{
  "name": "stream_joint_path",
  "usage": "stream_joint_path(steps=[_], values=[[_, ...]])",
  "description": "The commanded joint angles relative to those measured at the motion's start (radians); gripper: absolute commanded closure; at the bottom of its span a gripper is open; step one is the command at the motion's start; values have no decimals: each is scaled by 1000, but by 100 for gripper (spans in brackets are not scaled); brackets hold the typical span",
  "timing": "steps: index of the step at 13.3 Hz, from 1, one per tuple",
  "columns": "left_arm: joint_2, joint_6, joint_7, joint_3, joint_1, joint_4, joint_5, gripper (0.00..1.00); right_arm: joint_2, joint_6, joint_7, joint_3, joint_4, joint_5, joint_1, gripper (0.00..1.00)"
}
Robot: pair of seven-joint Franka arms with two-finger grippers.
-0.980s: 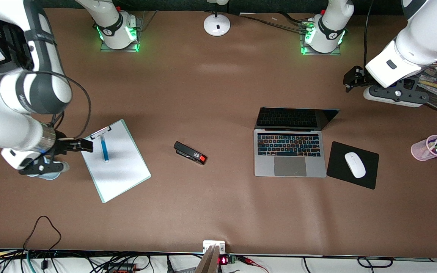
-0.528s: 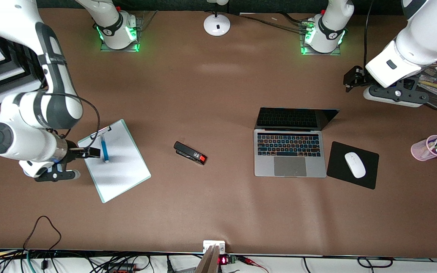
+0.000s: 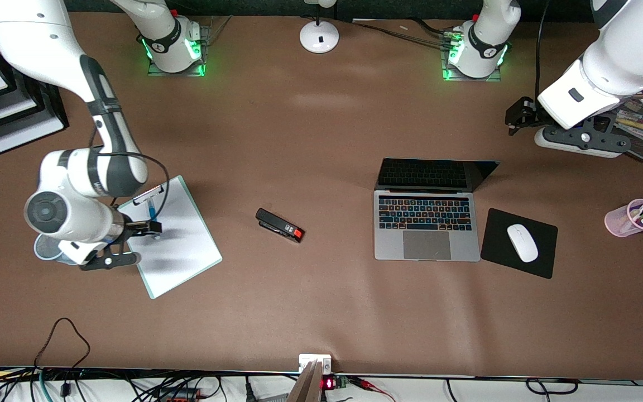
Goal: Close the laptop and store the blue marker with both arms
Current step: 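Reach the right gripper down to the blue marker on the clipboard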
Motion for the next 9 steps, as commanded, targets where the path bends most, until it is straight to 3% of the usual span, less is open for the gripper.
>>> stream_joint_path(steps=[1,4,5,6,8,9], values=[[10,-40,-9,-6,6,31,11,0,-28,47,12,0,-59,-17,1,0],[38,-56,-5,-6,6,30,6,0,-22,78,7,0,-84,-15,-7,0],[50,-59,-3,-6,8,31,6,14,-19,78,1,0,-85,-15,-8,1],[53,-68,-3,-6,8,31,5,38,-17,78,-2,0,-85,-15,-8,1],[55,-89,8,-6,8,33,3,63,-6,78,-4,0,-87,-15,-11,4],[55,-97,3,-6,5,33,0,82,-3,78,-4,0,-88,-15,-11,5]])
